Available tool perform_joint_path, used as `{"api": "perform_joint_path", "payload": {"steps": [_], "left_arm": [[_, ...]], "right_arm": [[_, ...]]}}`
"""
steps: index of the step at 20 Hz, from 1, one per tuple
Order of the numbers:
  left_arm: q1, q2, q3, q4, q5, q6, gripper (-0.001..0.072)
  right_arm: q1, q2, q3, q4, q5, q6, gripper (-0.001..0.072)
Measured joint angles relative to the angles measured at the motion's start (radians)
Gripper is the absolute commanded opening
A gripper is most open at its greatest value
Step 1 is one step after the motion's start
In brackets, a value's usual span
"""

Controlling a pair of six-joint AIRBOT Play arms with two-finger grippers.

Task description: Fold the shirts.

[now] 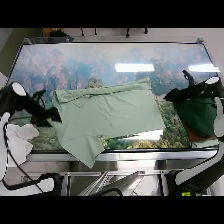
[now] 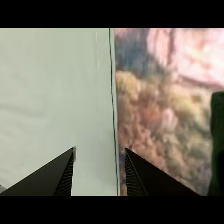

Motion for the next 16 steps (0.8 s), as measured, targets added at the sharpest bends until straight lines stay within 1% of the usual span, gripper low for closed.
{"api": "perform_joint_path", "payload": {"steps": [3,8,12,16], "left_arm": [[0.0,0.137,-0.248,-0.024,0.06,-0.02,0.0593],[-0.001,0.293,-0.533,-0.166,0.213,-0.035,0.0593],[-0.001,0.357,-0.676,-0.242,0.323,-0.037,0.0593],[0.0,0.356,-0.73,-0.288,0.354,-0.044,0.0593]], "right_arm": [[-0.002,0.0,-0.04,-0.011,0.014,-0.007,0.0363],[-0.002,0.0,-0.06,-0.016,0.022,-0.015,0.0363],[-0.001,0.0,-0.063,-0.018,0.025,-0.023,0.0363],[-0.001,0.0,-0.064,-0.018,0.026,-0.032,0.0363]]}}
